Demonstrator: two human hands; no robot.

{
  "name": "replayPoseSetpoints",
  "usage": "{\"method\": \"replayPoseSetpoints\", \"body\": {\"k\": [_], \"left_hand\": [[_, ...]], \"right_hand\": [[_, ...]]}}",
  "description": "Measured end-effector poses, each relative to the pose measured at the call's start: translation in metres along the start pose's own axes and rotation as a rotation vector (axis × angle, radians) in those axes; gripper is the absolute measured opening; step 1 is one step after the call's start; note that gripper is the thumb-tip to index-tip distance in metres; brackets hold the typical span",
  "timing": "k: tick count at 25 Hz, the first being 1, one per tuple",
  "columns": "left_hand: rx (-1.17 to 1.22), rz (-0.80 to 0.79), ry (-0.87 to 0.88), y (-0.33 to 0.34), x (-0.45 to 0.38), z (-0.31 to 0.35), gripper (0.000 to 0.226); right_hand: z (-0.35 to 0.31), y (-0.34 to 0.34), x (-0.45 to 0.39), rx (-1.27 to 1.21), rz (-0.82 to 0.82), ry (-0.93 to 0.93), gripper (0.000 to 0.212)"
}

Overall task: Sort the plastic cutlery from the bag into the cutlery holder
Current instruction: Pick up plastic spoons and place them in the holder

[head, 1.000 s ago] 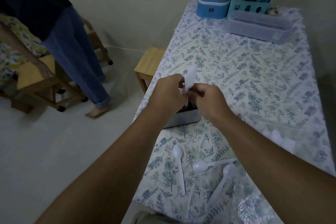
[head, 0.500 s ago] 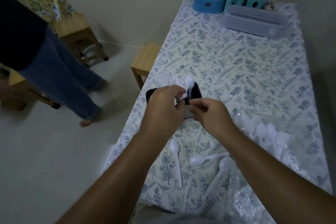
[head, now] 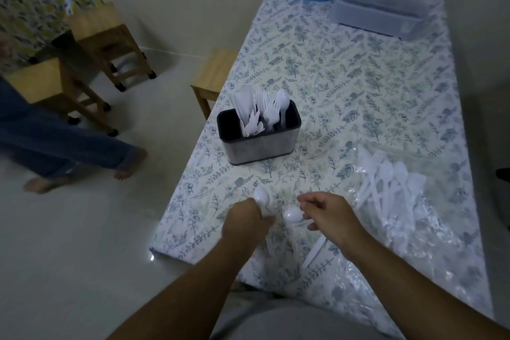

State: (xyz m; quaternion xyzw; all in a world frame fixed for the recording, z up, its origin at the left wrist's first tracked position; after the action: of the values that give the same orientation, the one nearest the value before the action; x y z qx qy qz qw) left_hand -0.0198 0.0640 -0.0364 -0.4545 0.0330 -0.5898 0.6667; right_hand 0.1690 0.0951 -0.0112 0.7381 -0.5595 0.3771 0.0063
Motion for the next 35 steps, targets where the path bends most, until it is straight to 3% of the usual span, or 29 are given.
{"method": "replayPoseSetpoints", "body": {"k": [3,6,11,13,16,20,26,31,33,35], "left_hand": [[-0.101,0.004,0.080,0.005,-0.001,0.000,0.017],[-0.157,-0.005,0.137,0.000,0.002,0.004,0.021],[0.266,-0.268,0.307,0.016,0.040,0.032,0.017],[0.225,-0.330,0.391,0.026,0.045,0.035,0.020],[0.125,-0.219,0.379,0.029,0.033,0.030,0.008],[-0.013,-0.139,0.336,0.033,0.008,0.018,0.041],[-0.104,-0.201,0.513,0.031,-0.003,0.017,0.032],[-0.096,-0.030,0.744,0.004,-0.007,0.016,0.024],[-0.099,-0.056,0.804,-0.007,-0.008,0.016,0.020],[-0.065,-0.133,0.822,-0.012,-0.005,0.018,0.020]], "right_hand": [[0.016,0.001,0.013,-0.027,-0.019,0.055,0.019],[0.027,0.002,0.020,-0.058,-0.018,0.085,0.017],[0.025,0.004,0.030,-0.162,-0.103,0.131,0.018],[0.027,0.003,0.033,-0.135,-0.070,0.144,0.026],[0.036,-0.007,0.033,-0.234,0.078,0.223,0.022],[0.048,-0.018,0.038,-0.304,0.079,0.274,0.019],[0.041,-0.019,0.048,-0.137,0.044,0.167,0.024],[0.017,-0.026,0.044,0.295,0.274,-0.199,0.033],[0.008,-0.026,0.041,0.404,0.335,-0.310,0.035],[0.005,-0.022,0.036,0.459,0.313,-0.277,0.034]]}}
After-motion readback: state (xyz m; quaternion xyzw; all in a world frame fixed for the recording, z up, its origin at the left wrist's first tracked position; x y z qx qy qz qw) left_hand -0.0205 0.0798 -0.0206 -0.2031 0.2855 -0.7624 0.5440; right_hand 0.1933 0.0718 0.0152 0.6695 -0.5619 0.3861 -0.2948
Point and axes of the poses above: each hand's wrist, its own x-axis away from the middle knuckle, its own y-axis out of the palm, z = x × y, the point moved 1 cm from there along -x, towards the middle knuckle, and after that the axes turned 12 degrees about x, right-handed, at the moved point
